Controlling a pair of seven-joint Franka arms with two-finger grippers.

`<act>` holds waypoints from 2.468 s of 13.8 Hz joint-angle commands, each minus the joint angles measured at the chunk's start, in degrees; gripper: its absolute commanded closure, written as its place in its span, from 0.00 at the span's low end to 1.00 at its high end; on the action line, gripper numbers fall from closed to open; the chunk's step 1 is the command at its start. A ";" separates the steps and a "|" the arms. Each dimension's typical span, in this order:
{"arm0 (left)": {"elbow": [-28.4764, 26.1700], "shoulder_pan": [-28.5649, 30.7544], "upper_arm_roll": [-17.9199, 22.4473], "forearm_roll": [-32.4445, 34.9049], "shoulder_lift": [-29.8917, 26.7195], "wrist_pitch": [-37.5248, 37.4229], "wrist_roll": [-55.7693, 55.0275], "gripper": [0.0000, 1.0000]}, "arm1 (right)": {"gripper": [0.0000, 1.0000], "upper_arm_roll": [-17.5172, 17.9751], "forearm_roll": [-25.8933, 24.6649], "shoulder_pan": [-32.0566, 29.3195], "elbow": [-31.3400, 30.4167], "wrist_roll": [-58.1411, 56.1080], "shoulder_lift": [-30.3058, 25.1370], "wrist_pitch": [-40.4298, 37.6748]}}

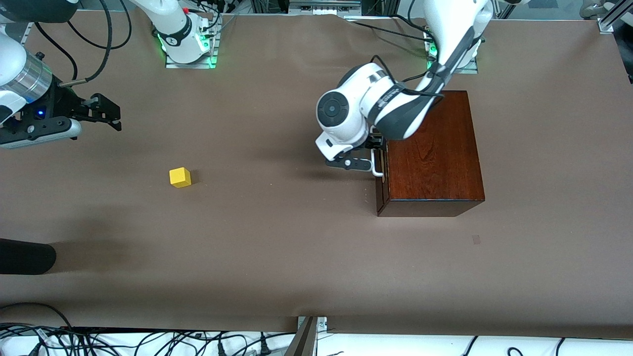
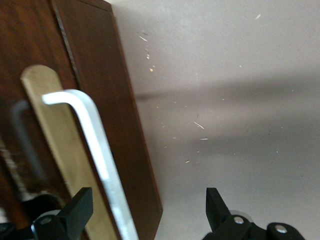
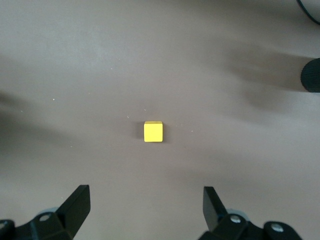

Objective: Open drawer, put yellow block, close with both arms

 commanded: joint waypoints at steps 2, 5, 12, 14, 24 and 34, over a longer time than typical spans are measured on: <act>0.96 -0.99 0.36 2.51 1.51 0.54 -1.65 0.00 | 0.00 0.34 0.08 -0.32 1.31 0.18 0.52 -0.90; 0.26 -0.99 0.36 5.23 2.48 0.54 -1.73 0.00 | 0.00 0.34 0.08 -0.41 1.31 0.18 0.52 -0.98; 0.17 -1.61 0.18 5.34 3.89 4.39 -4.45 0.00 | 0.00 0.16 0.08 -0.41 1.31 0.18 0.61 -0.90; 0.26 -2.92 0.18 5.07 5.02 8.43 -4.99 0.00 | 0.00 0.16 0.08 -0.41 1.31 0.18 0.61 -0.90; 6.49 -7.85 0.18 1.55 10.13 20.84 -8.59 0.00 | 0.00 0.08 -0.19 -0.58 1.31 -0.35 0.78 -0.46; 8.17 -3.37 0.36 1.81 -0.05 7.69 -0.97 0.00 | 0.00 0.16 0.77 -0.67 1.49 -0.53 3.15 0.68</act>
